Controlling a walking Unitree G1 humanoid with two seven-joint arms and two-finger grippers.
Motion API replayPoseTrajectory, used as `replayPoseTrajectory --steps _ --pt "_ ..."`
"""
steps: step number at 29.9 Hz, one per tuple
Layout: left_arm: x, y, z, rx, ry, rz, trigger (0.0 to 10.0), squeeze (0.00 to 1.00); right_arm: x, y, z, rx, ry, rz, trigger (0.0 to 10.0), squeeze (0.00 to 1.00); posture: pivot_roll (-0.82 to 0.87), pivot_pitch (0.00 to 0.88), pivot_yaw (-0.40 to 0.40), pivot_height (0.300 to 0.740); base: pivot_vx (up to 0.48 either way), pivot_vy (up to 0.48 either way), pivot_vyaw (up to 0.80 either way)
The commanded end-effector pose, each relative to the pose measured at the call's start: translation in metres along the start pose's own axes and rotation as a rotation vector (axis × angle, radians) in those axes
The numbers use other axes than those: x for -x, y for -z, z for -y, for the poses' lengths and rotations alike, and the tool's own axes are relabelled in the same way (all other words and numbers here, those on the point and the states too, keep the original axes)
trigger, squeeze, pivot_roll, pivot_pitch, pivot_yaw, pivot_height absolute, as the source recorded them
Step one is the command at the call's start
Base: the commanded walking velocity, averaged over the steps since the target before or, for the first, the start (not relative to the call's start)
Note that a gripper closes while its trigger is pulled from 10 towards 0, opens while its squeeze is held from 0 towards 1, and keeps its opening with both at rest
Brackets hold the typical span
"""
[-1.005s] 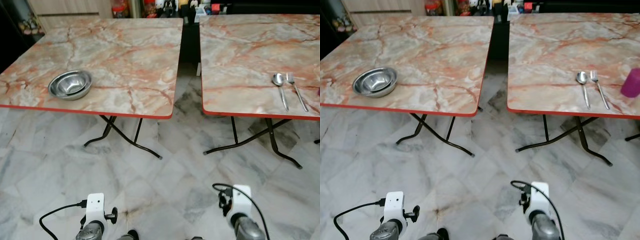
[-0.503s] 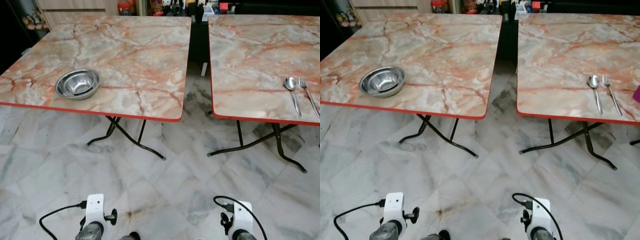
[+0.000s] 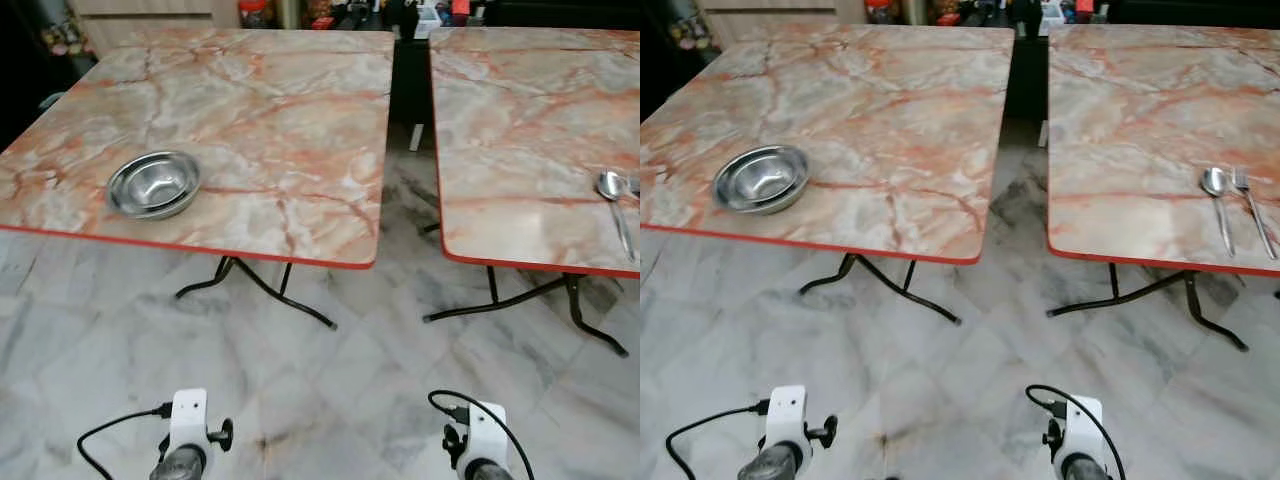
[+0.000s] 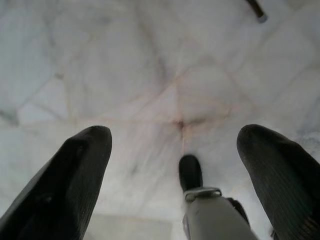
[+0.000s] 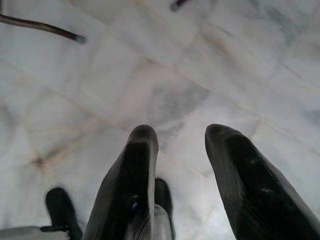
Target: Setting the table
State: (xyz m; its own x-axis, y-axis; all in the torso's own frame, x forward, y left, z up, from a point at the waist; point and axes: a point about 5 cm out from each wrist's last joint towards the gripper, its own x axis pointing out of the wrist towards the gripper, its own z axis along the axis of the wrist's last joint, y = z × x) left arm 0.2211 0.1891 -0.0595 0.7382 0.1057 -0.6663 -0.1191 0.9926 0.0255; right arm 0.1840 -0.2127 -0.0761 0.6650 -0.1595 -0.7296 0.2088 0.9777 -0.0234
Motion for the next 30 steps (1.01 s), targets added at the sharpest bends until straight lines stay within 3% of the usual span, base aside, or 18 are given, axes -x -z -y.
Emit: replayPoseTrajectory --steps 1,11,30 --pt "0.0037 0.0130 -0.0066 0.000 -0.020 -0.045 10.0 0.00 0.0013 0.0060 -0.0021 -0.014 0.005 -0.018 10.0 0.00 -0.07 0.161 0.046 0.740 0.364 0.000 0.00" --pt "0.0037 0.0128 -0.0068 0.000 -0.018 -0.043 10.0 0.00 0.0012 0.0057 -0.0025 -0.007 0.001 -0.018 10.0 0.00 -0.07 0.161 0.047 0.740 0.368 0.000 0.00" --pt "0.0038 0.0135 -0.0039 -0.011 -0.006 -0.046 10.0 0.00 0.0010 0.0046 -0.0014 -0.003 -0.003 -0.013 10.0 0.00 -0.07 0.165 0.044 0.740 0.000 0.000 0.00"
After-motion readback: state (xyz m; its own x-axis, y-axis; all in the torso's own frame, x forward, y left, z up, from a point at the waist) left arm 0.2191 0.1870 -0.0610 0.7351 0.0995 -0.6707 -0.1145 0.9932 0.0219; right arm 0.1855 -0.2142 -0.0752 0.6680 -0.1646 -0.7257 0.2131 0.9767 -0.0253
